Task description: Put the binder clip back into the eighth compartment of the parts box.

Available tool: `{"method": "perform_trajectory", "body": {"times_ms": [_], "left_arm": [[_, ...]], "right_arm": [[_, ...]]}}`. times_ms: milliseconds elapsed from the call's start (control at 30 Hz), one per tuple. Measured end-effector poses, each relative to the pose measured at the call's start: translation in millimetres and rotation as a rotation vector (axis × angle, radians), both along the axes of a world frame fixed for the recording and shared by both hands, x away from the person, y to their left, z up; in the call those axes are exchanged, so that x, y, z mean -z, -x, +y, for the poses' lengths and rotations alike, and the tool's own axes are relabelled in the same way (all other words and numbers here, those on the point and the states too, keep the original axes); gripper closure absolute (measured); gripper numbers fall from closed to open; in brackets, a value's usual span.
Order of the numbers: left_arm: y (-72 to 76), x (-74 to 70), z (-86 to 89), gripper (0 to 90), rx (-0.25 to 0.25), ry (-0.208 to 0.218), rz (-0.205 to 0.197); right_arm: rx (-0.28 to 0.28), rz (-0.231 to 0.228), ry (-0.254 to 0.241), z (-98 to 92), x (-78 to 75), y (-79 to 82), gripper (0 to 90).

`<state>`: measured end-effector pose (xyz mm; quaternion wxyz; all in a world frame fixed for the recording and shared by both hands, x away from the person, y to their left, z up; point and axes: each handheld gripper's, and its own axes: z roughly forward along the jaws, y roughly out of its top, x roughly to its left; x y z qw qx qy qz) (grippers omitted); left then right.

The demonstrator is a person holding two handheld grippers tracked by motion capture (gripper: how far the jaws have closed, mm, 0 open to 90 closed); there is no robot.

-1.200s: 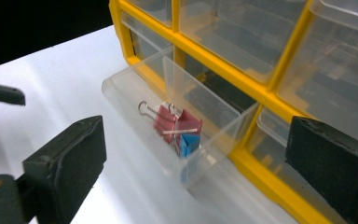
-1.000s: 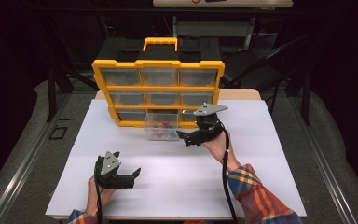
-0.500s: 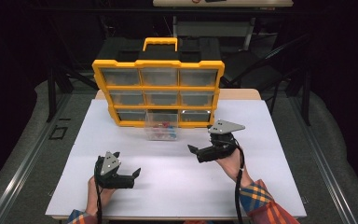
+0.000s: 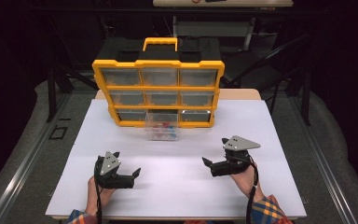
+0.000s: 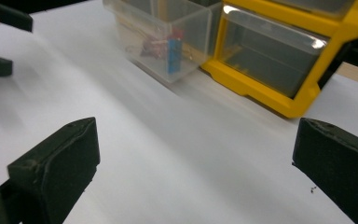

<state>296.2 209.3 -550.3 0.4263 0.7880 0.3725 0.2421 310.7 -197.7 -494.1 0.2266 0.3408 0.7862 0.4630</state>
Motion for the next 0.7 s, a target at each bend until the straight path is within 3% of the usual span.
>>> {"method": "perform_trajectory", "body": {"times_ms": [267, 533, 700], "left_arm": [[0.4, 0.0, -0.1, 0.1, -0.004, 0.001, -0.003], [-0.1, 1.3, -1.8, 0.1, 0.007, -0.007, 0.002], [-0.3, 0.6, -0.6, 0.1, 0.005, -0.008, -0.003]], "right_arm": [[0.028, -0.022, 0.033, -7.0, 20.3, 18.0, 0.0], [0.073, -0.041, 0.000, -14.3, 40.3, 35.7, 0.0], [0.071, -0.035, 0.037, -11.9, 45.5, 39.5, 0.0]]}}
